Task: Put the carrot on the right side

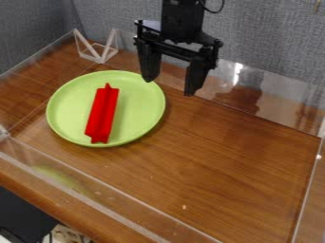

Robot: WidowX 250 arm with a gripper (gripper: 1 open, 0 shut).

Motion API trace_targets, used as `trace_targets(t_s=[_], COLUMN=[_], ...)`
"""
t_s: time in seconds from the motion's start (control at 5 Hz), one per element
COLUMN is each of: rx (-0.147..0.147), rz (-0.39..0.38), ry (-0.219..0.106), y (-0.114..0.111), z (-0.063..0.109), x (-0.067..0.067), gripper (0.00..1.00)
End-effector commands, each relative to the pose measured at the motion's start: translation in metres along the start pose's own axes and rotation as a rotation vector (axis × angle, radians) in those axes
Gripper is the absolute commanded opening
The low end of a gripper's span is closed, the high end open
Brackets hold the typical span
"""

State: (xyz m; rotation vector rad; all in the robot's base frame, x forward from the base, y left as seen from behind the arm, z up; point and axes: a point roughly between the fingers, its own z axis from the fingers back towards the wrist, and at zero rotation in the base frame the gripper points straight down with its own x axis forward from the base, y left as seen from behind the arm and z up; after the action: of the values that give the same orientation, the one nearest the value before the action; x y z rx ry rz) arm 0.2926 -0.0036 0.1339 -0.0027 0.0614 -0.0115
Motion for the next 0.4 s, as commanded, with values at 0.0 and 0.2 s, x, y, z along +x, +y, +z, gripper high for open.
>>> trace_targets(t_s=[0.0, 0.2], rx=[0.008, 0.022], rz=[0.008, 0.067], ry=[0.016, 0.012], y=[0.025, 0.051], z=[-0.019, -0.031], x=[-0.004, -0.031], gripper=[1.0, 1.0])
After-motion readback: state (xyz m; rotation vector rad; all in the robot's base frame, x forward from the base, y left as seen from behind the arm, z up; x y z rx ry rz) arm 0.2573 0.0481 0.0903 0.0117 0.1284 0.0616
